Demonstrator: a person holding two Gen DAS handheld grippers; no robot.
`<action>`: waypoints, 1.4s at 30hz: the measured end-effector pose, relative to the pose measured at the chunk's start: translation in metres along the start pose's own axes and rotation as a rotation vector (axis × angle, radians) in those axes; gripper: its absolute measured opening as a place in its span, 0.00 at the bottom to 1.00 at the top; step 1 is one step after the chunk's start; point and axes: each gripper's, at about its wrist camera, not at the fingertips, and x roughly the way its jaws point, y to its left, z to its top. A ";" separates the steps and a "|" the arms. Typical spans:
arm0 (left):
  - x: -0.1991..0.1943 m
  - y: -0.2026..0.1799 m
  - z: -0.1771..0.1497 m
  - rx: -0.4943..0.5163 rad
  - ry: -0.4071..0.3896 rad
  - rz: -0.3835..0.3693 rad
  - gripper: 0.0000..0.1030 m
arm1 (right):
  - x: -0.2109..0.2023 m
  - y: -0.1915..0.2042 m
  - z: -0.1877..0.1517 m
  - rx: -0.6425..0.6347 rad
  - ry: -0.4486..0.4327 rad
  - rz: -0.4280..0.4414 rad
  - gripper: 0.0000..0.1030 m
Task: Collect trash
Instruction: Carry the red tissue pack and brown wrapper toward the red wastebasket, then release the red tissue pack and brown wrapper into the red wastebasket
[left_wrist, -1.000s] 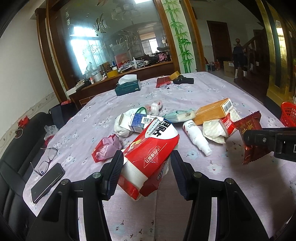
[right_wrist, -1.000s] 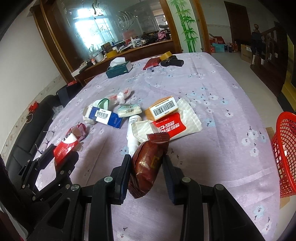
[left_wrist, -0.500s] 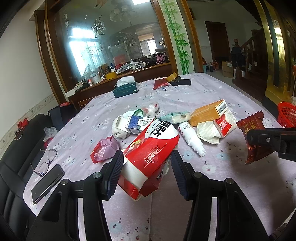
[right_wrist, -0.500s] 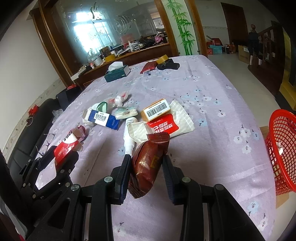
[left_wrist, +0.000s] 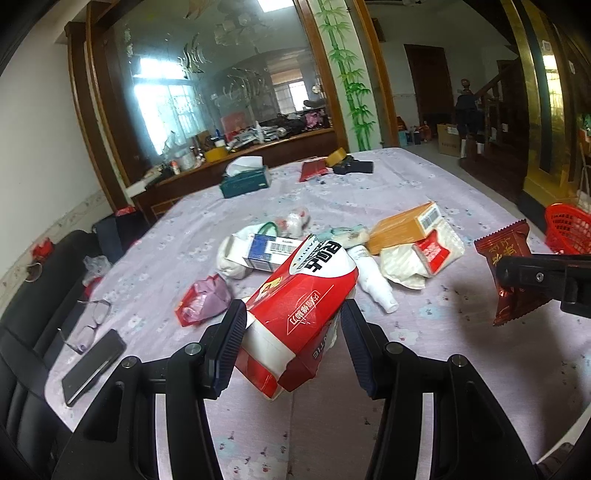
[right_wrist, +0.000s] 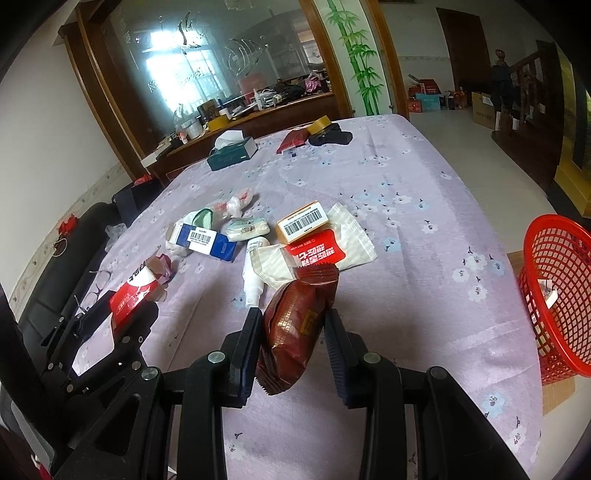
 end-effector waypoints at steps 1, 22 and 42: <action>0.001 0.001 0.000 -0.012 0.008 -0.027 0.50 | -0.001 -0.002 0.000 0.003 -0.001 0.000 0.36; 0.003 -0.039 0.031 -0.028 0.064 -0.372 0.50 | -0.038 -0.051 -0.001 0.091 -0.079 -0.035 0.36; 0.003 -0.205 0.093 0.151 0.049 -0.608 0.50 | -0.129 -0.198 0.000 0.375 -0.264 -0.212 0.36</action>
